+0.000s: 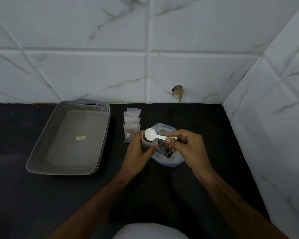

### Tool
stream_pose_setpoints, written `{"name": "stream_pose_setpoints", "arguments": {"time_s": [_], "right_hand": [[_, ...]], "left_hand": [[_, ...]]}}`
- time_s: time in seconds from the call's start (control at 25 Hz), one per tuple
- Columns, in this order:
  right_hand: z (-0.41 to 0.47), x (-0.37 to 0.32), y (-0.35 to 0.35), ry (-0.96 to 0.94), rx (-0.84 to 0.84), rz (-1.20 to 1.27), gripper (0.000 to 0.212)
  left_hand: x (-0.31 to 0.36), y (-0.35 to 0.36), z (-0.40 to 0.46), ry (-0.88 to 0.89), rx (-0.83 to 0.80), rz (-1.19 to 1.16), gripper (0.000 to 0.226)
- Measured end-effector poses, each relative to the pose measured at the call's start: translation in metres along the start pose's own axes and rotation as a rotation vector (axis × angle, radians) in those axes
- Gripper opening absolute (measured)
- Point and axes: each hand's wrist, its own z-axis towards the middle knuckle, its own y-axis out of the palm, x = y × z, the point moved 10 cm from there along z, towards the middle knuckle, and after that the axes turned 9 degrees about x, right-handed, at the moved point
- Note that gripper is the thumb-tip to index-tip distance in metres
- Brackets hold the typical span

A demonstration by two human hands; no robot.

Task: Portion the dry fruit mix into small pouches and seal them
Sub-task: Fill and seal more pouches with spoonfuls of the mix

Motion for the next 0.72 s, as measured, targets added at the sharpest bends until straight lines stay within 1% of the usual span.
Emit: {"name": "stream_pose_setpoints", "arguments": {"time_s": [0.16,0.24,0.32,0.4,0.48,0.56,0.64,0.72], "right_hand": [[0.004,0.019,0.001,0.163,-0.010,0.171,0.013],[0.008,0.031,-0.004,0.255,0.006,0.264,0.014],[0.013,0.049,-0.014,0.334,0.044,0.306,0.016],[0.017,0.067,-0.026,0.381,0.079,0.322,0.017],[0.018,0.084,-0.034,0.408,0.095,0.260,0.016],[0.016,0.092,-0.040,0.395,0.104,0.124,0.015],[0.015,0.092,-0.042,0.331,0.099,0.004,0.012],[0.014,0.093,-0.041,0.298,0.084,-0.054,0.012]], "left_hand": [[0.002,-0.004,-0.002,0.013,-0.028,0.038,0.051],[-0.002,-0.013,-0.006,0.029,-0.070,0.103,0.043],[-0.020,-0.027,-0.016,0.021,-0.122,0.220,0.037],[-0.047,-0.046,-0.027,-0.012,-0.144,0.373,0.038],[-0.075,-0.062,-0.036,-0.021,-0.157,0.585,0.048],[-0.097,-0.067,-0.042,-0.085,-0.208,0.723,0.062],[-0.109,-0.065,-0.044,-0.134,-0.244,0.782,0.071],[-0.112,-0.060,-0.042,-0.133,-0.261,0.813,0.075]]}}
